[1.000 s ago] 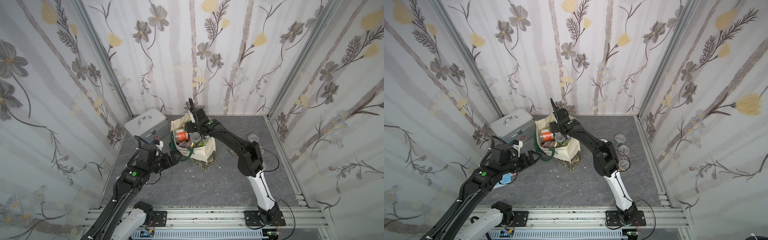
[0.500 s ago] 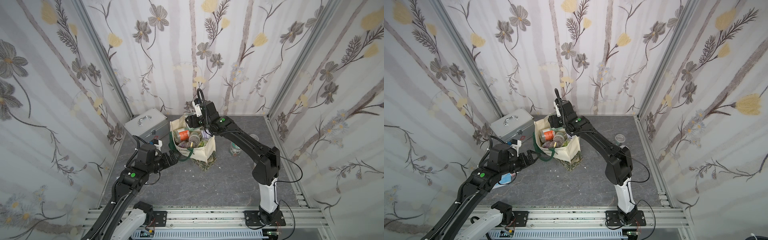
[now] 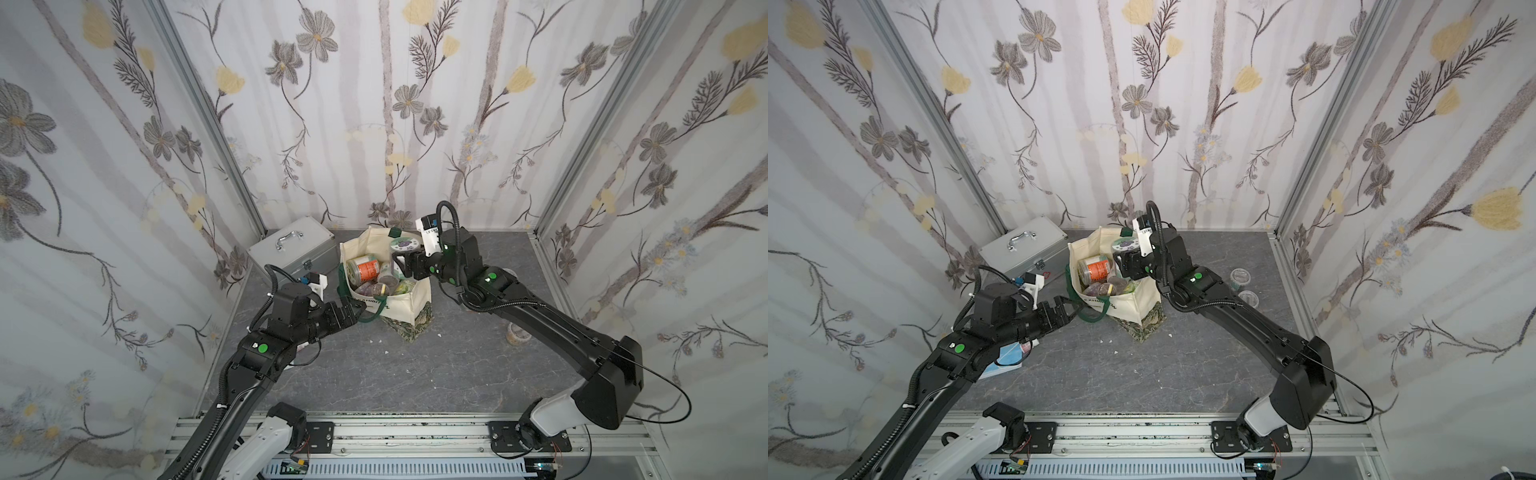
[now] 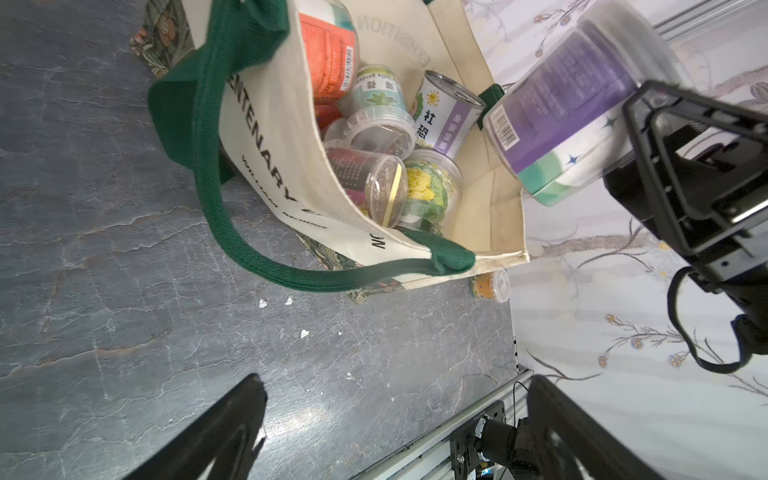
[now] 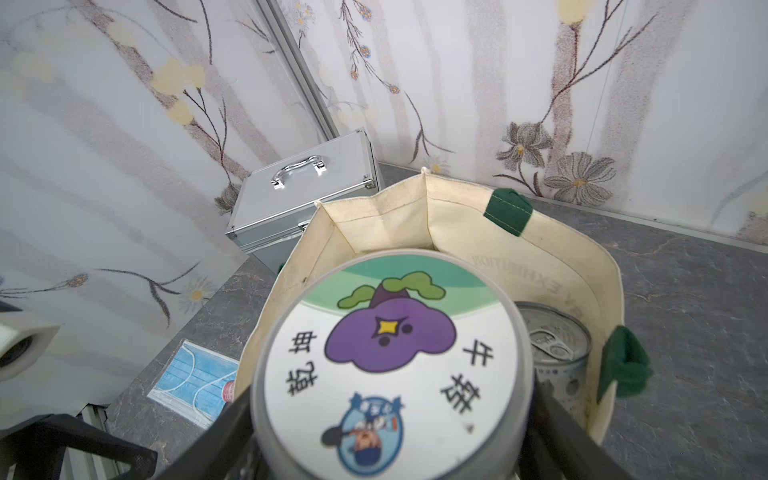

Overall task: Take out the seed jars from the canvas bag
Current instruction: Place the seed jar at the center of the board.

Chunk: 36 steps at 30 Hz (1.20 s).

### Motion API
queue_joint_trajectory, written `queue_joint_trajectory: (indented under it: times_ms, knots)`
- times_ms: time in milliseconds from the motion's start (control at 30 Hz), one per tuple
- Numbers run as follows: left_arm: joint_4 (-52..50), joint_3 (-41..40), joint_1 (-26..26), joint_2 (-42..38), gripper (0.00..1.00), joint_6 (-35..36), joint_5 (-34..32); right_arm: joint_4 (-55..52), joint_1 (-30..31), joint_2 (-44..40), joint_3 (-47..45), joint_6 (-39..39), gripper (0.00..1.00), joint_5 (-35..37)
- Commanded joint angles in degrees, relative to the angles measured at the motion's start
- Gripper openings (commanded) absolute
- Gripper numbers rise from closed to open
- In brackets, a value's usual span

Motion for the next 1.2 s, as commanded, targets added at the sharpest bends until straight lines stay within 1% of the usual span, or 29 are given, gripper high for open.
queue_joint_trajectory:
  times_ms: [0,267,400,500,633,767,1000,1167]
  knots:
    - [0.0,1.7,-2.9,1.3,1.0,-0.2,-1.6,7.5,0.1,-7.0,-7.3,0.7,0.66,2.9]
    - [1.3,7.8,-13.9,9.4,1.0,0.1,-8.8,15.9,0.1,-26.2,-31.1,1.2,0.66,10.7]
    - [2.8,10.1,-16.9,13.4,1.0,-0.3,-10.3,20.6,-0.1,-33.7,-43.4,2.3,0.66,16.8]
    - [3.6,11.1,-18.5,15.2,1.0,-0.6,-11.3,23.1,-0.1,-36.4,-49.4,3.5,0.66,20.0]
    - [3.6,12.8,-20.6,17.5,1.0,-0.5,-12.3,26.7,-0.1,-36.8,-55.0,4.8,0.66,23.6]
    - [3.4,13.3,-22.1,18.0,1.0,-0.6,-13.5,30.0,-0.1,-34.2,-58.0,5.8,0.67,27.3]
    - [2.4,12.4,-22.2,16.7,1.0,-0.7,-15.0,32.4,-0.4,-27.3,-59.3,9.3,0.67,34.6]
    - [2.1,12.3,-22.2,16.6,1.0,-0.3,-15.2,33.0,-0.7,-25.0,-60.6,11.8,0.67,37.9]
